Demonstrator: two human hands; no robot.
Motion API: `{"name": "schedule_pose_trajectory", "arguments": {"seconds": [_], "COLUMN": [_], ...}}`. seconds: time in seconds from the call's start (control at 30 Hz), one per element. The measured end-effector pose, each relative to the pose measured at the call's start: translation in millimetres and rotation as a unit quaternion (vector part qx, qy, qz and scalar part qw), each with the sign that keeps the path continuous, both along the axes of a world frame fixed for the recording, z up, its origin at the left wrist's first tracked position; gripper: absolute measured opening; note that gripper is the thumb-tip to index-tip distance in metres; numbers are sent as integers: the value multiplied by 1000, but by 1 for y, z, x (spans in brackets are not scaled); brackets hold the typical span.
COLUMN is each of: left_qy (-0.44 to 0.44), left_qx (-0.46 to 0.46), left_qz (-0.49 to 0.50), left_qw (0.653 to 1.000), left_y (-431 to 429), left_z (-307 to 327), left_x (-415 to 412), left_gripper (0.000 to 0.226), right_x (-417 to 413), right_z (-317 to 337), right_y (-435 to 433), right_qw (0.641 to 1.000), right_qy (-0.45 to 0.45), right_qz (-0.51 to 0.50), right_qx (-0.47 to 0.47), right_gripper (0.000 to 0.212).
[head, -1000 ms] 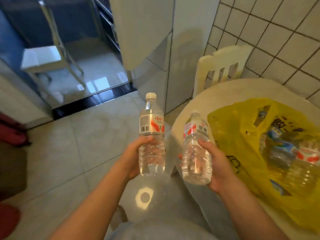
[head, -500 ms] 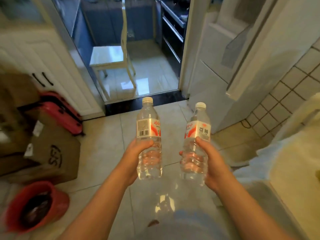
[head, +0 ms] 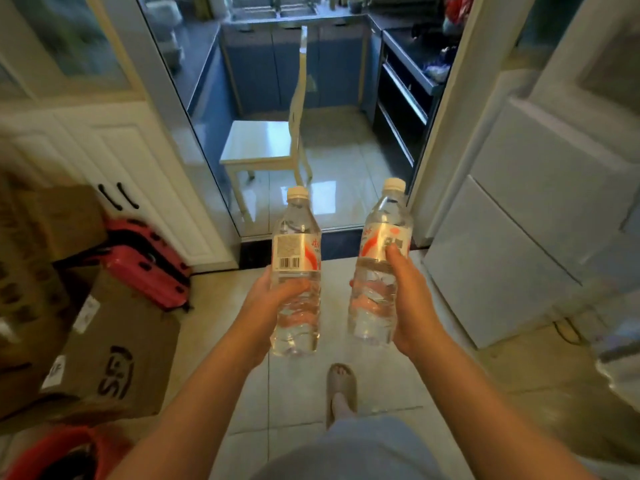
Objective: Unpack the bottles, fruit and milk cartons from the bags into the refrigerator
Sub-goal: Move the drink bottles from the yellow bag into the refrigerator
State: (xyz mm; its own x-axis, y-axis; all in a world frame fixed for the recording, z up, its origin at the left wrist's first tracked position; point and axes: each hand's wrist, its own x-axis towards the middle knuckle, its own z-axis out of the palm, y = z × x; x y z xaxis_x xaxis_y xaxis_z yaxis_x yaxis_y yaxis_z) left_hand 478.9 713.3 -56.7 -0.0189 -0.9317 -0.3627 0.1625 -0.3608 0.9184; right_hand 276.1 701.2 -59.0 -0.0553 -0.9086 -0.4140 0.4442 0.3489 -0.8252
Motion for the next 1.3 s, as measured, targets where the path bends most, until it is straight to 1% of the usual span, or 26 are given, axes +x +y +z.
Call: {"name": "schedule_pose_trajectory", "arguments": {"seconds": [0.07, 0.13, 0.2, 0.23, 0.3, 0.33, 0.4, 0.5, 0.57, 0.63, 0.73, 0.77, 0.83, 0.9, 0.93, 1.07, 1.2, 1.27, 1.3], "left_qy": [-5, -11, -23, -29, -39, -42, -49, -45, -41, -31, -12, -3, 15, 24, 31, 83, 106, 125, 134], "left_qx": [-8, -21, -40, -53, -82, -97, -137, -192, -223, -254, -274, -277, -289, -310, -319, -325, -336, -339, -342], "left_qz": [16, 29, 26, 18, 4, -1, -20, -54, -94, -137, -182, -200, -241, -280, -301, -376, -412, -435, -446], "left_qw": [1000, 999, 999, 998, 996, 994, 989, 979, 969, 957, 944, 940, 926, 908, 898, 864, 840, 825, 816], "left_y": [-54, -109, -158, -181, -224, -243, -281, -330, -364, -396, -440, -453, -479, -504, -515, -558, -586, -597, -601], "left_z": [7, 14, 22, 26, 38, 44, 53, 60, 64, 69, 77, 78, 79, 84, 86, 101, 129, 144, 152], "left_x": [-10, -23, -40, -48, -67, -77, -99, -135, -166, -199, -254, -274, -315, -358, -380, -466, -541, -574, -590], "left_gripper": [78, 66, 51, 49, 56, 62, 65, 61, 56, 53, 60, 58, 46, 38, 39, 57, 56, 61, 64], "right_x": [-6, -15, -25, -31, -44, -50, -66, -94, -118, -143, -186, -202, -233, -265, -282, -346, -407, -434, -447], "right_z": [8, 15, 23, 26, 36, 39, 46, 56, 62, 66, 72, 74, 77, 80, 83, 101, 125, 139, 147], "right_y": [-54, -108, -157, -180, -219, -236, -266, -299, -319, -337, -360, -366, -378, -391, -397, -425, -451, -461, -465], "right_qw": [999, 997, 995, 993, 989, 987, 983, 975, 967, 955, 932, 924, 908, 888, 875, 817, 768, 743, 732], "right_qy": [33, 46, 67, 81, 95, 98, 109, 126, 144, 173, 208, 216, 222, 222, 226, 266, 300, 323, 338], "right_qz": [-8, -3, -2, -9, -31, -40, -56, -98, -137, -176, -242, -261, -296, -340, -363, -443, -501, -522, -529], "right_qx": [-24, -54, -77, -87, -108, -117, -135, -155, -161, -165, -173, -179, -195, -216, -228, -254, -264, -267, -267], "right_gripper": [59, 59, 53, 48, 38, 38, 40, 30, 26, 30, 35, 38, 46, 48, 49, 57, 62, 58, 52]}}
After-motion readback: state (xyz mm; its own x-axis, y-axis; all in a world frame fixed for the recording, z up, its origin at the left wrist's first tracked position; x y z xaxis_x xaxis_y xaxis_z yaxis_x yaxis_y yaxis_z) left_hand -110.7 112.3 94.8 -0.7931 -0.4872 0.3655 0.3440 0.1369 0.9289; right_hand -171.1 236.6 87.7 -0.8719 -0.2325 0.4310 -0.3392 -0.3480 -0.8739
